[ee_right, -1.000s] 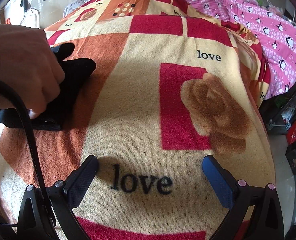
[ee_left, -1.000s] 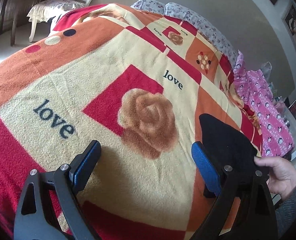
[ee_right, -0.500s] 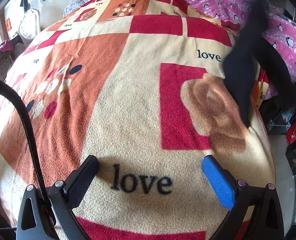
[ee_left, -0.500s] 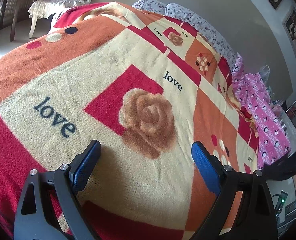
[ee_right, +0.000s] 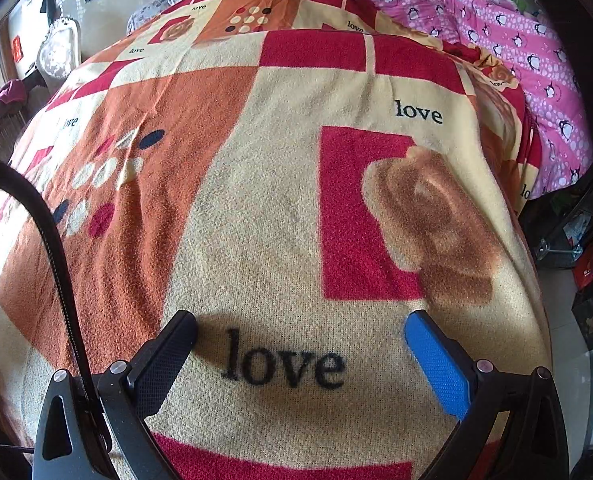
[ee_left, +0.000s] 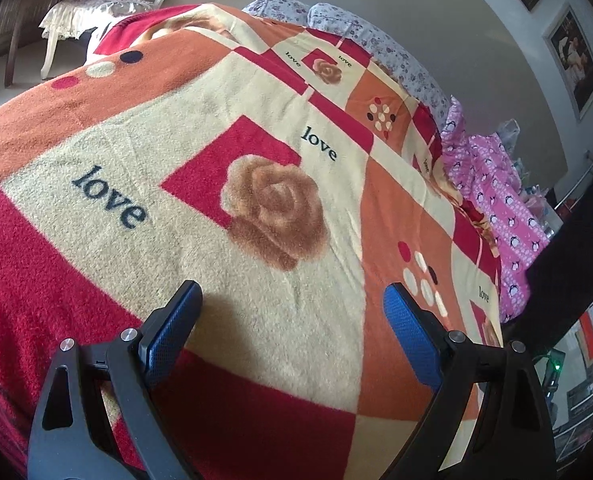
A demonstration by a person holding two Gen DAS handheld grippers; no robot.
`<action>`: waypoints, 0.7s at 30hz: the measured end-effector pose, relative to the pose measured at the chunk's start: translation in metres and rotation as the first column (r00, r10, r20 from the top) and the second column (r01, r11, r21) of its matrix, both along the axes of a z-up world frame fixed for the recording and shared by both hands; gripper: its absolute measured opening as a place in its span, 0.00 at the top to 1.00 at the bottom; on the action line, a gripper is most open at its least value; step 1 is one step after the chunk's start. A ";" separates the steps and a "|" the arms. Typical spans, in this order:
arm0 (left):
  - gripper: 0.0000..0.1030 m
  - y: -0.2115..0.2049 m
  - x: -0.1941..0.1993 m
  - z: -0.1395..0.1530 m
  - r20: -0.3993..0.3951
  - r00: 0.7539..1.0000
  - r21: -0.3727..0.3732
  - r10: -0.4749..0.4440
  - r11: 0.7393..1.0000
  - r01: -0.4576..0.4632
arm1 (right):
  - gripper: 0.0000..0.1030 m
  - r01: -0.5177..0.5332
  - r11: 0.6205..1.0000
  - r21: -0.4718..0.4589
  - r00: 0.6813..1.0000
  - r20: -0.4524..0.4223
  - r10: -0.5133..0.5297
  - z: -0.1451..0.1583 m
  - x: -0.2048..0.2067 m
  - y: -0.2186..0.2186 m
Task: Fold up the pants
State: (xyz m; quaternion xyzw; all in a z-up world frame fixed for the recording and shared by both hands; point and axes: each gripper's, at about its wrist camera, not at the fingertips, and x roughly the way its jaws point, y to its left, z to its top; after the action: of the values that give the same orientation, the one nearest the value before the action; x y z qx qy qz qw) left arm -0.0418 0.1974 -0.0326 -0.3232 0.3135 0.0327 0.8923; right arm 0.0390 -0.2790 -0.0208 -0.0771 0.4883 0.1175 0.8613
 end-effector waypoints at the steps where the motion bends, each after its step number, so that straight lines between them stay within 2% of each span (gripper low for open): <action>1: 0.10 0.000 0.001 0.000 -0.004 1.000 0.004 0.005 1.000 -0.005 | 0.00 0.000 1.000 0.000 1.000 0.000 0.000 0.000 0.000 -0.001; 4: 0.10 0.003 0.002 -0.003 -0.013 1.000 -0.006 0.019 1.000 -0.019 | 0.00 0.000 1.000 0.001 1.000 0.000 0.000 -0.001 0.001 -0.002; 7: 0.10 -0.002 0.000 0.002 0.000 1.000 0.039 0.029 0.999 -0.029 | 0.00 0.000 1.000 0.002 1.000 -0.001 0.000 -0.001 0.002 -0.002; 10: 0.10 -0.012 -0.009 0.014 0.080 0.997 0.110 0.016 0.994 -0.024 | 0.00 0.000 1.000 0.002 1.000 -0.001 0.000 -0.001 0.002 -0.002; 13: 0.10 -0.020 -0.030 0.032 0.203 0.978 0.208 0.058 0.973 -0.101 | 0.00 0.000 1.000 0.001 1.000 0.000 0.000 -0.001 0.002 -0.002; 15: 0.10 -0.023 -0.037 0.039 0.238 0.968 0.256 0.074 0.957 -0.136 | 0.00 0.001 1.000 0.001 1.000 0.000 -0.001 -0.002 0.002 -0.001; 17: 0.10 -0.022 -0.039 0.041 0.238 0.967 0.276 0.091 0.948 -0.158 | 0.00 0.001 1.000 0.001 1.000 0.000 -0.001 -0.002 0.001 0.000; 21: 0.10 -0.015 -0.033 0.037 0.205 0.975 0.255 0.090 0.957 -0.142 | 0.00 0.001 1.000 0.002 1.000 0.000 -0.001 -0.002 0.001 0.000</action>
State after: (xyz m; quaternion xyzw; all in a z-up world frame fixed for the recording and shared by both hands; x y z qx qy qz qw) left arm -0.0746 0.1821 0.0039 -0.2190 0.1996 0.0959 0.9502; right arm 0.0405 -0.2790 -0.0223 -0.0762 0.4882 0.1175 0.8614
